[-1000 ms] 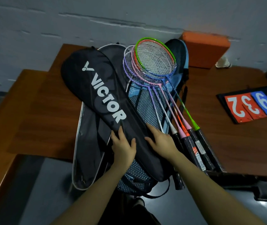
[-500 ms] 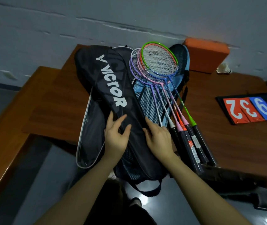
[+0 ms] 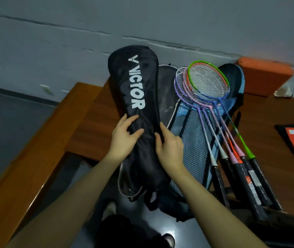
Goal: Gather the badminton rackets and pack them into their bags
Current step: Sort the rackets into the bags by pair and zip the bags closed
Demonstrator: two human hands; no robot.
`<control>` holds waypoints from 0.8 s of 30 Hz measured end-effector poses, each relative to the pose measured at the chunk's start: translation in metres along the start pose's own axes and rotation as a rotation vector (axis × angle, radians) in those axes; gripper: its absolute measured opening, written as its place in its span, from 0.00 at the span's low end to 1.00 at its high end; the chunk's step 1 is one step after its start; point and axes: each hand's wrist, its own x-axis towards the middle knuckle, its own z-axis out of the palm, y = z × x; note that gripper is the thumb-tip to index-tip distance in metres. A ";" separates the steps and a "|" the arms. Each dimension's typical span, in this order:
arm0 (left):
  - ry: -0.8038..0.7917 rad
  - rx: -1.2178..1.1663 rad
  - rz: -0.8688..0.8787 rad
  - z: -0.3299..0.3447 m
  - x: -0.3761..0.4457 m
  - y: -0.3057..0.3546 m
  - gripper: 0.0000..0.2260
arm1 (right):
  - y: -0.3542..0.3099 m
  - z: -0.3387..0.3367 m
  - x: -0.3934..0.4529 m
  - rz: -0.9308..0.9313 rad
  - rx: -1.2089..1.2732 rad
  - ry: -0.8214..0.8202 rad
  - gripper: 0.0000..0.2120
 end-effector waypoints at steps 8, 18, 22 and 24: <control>-0.220 0.047 -0.013 -0.071 0.067 -0.070 0.20 | -0.061 0.083 0.014 0.284 0.049 -0.081 0.21; -0.254 0.020 -0.021 -0.117 0.076 -0.123 0.23 | -0.092 0.142 0.031 0.517 0.259 -0.188 0.27; -0.177 0.137 -0.029 -0.126 0.078 -0.129 0.23 | -0.095 0.160 0.032 0.379 0.220 -0.233 0.24; -0.201 0.229 -0.029 -0.127 0.081 -0.136 0.24 | -0.091 0.171 0.030 0.356 0.151 -0.283 0.24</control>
